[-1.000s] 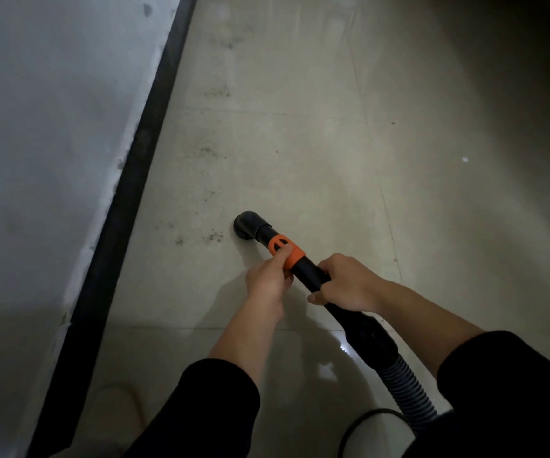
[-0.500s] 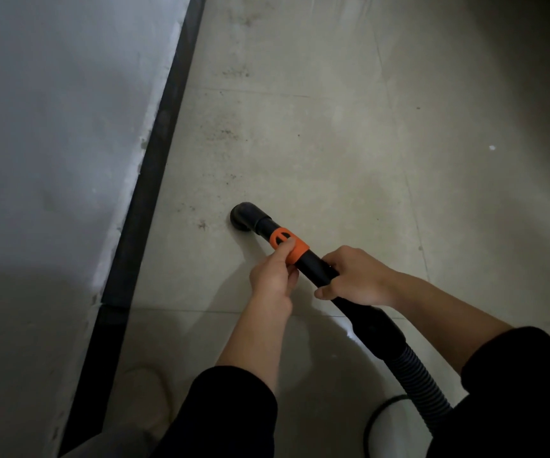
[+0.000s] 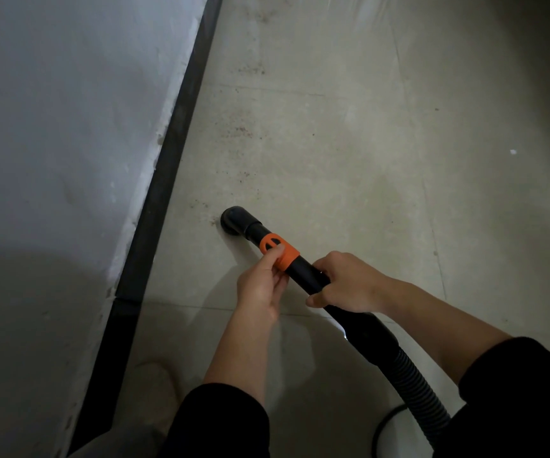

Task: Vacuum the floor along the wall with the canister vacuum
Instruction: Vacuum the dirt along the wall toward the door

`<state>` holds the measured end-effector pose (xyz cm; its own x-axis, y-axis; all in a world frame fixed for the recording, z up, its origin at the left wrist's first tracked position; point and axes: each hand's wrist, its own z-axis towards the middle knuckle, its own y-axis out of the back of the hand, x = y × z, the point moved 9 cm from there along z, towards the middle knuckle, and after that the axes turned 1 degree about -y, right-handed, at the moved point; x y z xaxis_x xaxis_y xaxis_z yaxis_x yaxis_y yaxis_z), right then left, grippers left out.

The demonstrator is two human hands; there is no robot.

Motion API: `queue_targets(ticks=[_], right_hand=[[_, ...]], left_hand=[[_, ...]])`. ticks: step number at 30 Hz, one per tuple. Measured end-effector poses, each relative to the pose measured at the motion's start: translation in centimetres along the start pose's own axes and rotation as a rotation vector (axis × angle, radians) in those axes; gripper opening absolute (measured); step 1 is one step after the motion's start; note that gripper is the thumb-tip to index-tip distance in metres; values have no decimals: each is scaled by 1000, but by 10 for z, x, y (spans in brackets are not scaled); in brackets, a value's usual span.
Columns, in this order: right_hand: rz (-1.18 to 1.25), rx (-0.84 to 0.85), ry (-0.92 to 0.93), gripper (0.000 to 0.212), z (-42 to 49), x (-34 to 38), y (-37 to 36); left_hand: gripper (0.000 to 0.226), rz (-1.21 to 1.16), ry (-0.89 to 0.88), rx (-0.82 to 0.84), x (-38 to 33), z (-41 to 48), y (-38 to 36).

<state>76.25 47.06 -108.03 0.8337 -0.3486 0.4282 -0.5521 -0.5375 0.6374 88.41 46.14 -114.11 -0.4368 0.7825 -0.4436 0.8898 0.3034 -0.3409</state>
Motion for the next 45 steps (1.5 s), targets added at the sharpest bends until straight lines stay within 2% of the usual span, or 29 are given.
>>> queue_targets(ticks=[11, 17, 31, 45], right_hand=[[-48, 2, 64, 26, 17, 28, -1], [-35, 16, 86, 24, 25, 42, -10], [-40, 53, 138, 21, 48, 80, -26], [-103, -58, 120, 21, 62, 88, -24]], left_hand=[[14, -60, -50, -53, -23, 2, 13], [32, -98, -73, -95, -33, 0, 27], [38, -160, -108, -149, -59, 8, 63], [29, -156, -102, -173, -70, 23, 62]])
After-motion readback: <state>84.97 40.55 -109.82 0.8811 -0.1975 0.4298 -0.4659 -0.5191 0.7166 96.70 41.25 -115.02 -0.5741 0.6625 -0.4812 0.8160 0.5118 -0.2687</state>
